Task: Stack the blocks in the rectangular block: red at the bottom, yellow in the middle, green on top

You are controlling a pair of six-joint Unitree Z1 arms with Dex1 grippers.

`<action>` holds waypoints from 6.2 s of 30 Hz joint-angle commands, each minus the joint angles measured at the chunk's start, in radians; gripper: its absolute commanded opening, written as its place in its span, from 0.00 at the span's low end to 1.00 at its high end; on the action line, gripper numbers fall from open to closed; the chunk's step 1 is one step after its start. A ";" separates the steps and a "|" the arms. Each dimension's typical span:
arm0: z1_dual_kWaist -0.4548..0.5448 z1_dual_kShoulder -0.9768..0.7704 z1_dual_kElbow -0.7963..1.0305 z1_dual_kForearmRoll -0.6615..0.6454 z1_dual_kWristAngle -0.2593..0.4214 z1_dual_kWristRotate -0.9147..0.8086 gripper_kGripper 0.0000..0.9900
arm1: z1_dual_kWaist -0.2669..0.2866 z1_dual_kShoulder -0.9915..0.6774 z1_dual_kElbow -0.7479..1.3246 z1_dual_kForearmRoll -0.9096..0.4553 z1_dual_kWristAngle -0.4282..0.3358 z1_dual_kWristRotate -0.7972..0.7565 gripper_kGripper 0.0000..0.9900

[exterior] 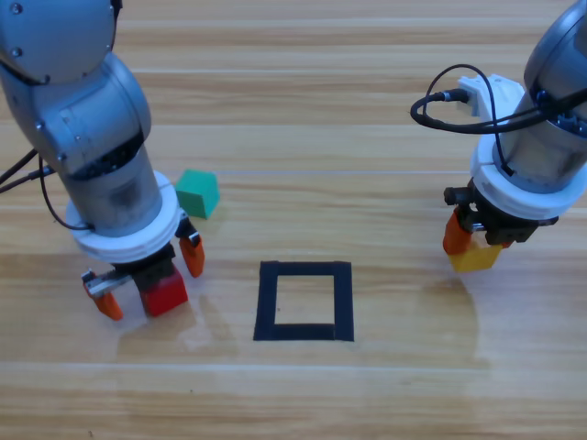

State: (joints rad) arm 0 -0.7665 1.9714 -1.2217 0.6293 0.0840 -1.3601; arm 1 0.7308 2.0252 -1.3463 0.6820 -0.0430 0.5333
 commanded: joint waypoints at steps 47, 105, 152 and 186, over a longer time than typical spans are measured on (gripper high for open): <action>-0.086 0.004 -0.390 0.225 -0.053 0.906 0.06 | 0.002 -0.085 0.018 0.008 -0.023 0.004 0.00; -0.300 0.316 -0.486 0.224 0.076 0.288 0.07 | -0.024 -0.060 0.041 -0.005 -0.018 0.025 0.00; -0.280 0.334 -0.460 0.158 0.092 0.299 0.07 | -0.024 -0.040 0.045 -0.022 -0.011 0.028 0.00; -0.280 0.333 -0.467 0.156 0.117 0.277 0.99 | -0.024 -0.045 0.052 -0.022 0.006 0.028 0.00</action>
State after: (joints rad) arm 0 -1.0636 2.2585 -1.6993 0.7926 0.1750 -1.0708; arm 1 0.7308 1.9445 -1.3219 0.6794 -0.0541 0.5539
